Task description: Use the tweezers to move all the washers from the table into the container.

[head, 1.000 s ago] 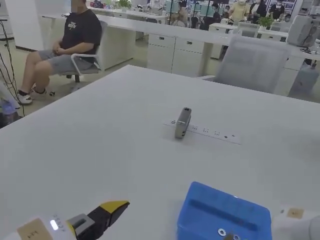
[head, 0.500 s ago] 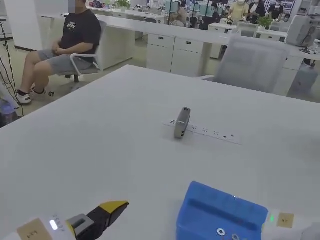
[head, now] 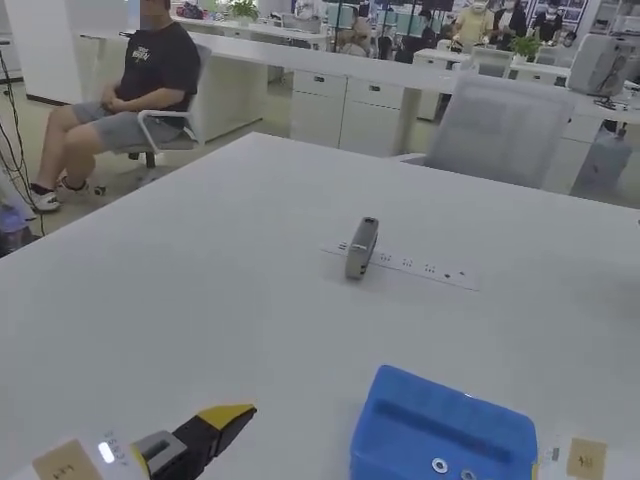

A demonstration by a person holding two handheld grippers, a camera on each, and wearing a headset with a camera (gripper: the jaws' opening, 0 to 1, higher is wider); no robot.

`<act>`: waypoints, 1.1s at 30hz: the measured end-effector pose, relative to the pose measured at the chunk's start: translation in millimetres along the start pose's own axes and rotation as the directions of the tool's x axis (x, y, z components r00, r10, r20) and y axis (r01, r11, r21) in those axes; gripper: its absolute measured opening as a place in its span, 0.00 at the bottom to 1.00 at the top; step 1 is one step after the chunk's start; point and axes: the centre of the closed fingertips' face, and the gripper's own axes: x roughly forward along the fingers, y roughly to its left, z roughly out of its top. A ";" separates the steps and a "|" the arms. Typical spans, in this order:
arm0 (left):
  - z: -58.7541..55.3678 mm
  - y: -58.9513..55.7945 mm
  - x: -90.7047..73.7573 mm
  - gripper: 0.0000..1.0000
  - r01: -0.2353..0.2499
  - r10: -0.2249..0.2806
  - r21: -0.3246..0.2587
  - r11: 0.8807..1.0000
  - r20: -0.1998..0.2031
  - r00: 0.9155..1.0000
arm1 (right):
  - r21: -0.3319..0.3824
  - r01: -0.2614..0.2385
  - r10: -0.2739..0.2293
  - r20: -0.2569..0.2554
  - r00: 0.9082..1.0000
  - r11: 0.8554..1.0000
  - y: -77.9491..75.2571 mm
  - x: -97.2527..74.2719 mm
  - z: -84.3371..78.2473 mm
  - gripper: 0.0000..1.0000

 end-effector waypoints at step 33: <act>-0.5 1.1 -0.5 0.61 -0.002 0.002 -0.002 1.000 0.000 1.000 | 0.314 0.109 -0.130 0.046 0.990 0.943 -99.1 15.3 7.7 0.03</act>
